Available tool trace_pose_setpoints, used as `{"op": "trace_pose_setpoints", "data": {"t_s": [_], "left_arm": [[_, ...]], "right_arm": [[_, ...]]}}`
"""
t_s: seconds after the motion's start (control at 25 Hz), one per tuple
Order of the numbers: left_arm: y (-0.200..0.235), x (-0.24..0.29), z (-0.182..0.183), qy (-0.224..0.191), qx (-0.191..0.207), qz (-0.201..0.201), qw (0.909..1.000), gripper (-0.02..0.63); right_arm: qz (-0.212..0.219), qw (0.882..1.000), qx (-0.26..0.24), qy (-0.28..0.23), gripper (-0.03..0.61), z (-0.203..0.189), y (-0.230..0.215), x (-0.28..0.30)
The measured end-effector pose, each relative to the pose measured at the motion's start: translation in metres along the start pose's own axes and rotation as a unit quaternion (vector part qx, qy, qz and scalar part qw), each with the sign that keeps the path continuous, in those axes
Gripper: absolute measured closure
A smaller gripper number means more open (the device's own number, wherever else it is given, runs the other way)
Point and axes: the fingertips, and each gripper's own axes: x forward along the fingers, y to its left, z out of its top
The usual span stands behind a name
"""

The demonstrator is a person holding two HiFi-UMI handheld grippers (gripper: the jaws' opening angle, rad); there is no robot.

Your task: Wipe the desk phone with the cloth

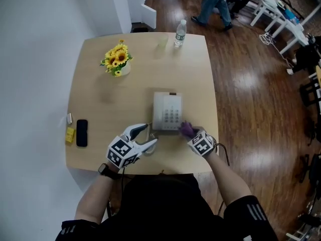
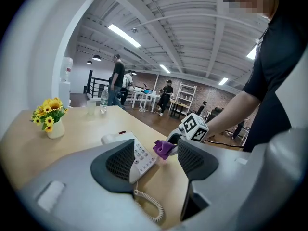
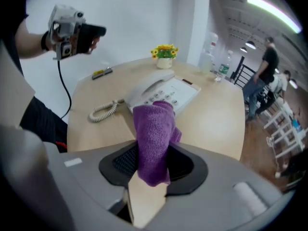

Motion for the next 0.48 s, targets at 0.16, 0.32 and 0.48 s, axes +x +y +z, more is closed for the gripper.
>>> {"op": "trace_pose_setpoints", "data": {"t_s": [0.16,0.32,0.48], "left_arm": [[-0.002,-0.007,-0.001,-0.003,0.003,-0.003,1.0000,0.337],[-0.006,-0.013,-0.001,-0.010,0.005,-0.007,0.9999,0.338],[-0.009,-0.018,-0.007,-0.008,0.008,-0.009,0.9999,0.337]], "right_arm": [[0.009,0.993,0.097,-0.073,0.420,0.012,-0.001,-0.032],[0.025,0.974,0.176,-0.141,0.420,0.023,0.006,-0.061],[0.021,0.953,0.235,-0.193,0.419,0.021,0.008,-0.088]]}}
